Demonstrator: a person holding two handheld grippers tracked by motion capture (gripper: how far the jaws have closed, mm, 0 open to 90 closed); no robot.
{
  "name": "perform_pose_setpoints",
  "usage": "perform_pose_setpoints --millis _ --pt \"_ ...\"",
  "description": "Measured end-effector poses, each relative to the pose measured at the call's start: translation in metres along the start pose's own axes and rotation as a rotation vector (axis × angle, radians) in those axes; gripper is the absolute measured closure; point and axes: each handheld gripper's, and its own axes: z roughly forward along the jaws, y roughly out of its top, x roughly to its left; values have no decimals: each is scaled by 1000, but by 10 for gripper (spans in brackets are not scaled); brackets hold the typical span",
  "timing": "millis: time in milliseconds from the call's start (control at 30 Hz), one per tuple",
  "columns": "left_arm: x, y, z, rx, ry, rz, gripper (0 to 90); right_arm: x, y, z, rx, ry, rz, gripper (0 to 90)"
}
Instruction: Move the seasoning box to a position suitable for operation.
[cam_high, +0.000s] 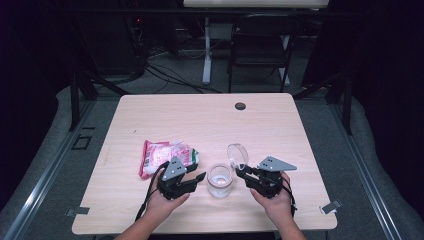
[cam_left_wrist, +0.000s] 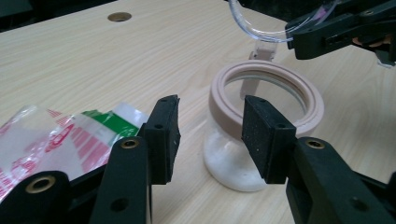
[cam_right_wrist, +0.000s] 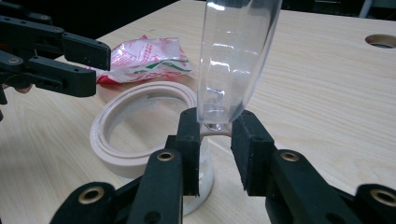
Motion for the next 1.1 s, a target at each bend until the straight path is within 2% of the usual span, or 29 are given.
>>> perform_pose_setpoints --millis 467,800,867,1100 --pt "24 -10 -13 6 89 -65 555 -12 4 9 -11 36 57 752" --pt "40 -22 -26 34 161 -74 512 -20 10 19 -1 62 77 773" --pt "45 -27 -28 50 177 -86 497 -21 11 20 -4 64 85 773" --pt "48 -32 -29 66 203 -81 474 -25 11 22 -8 76 112 753"
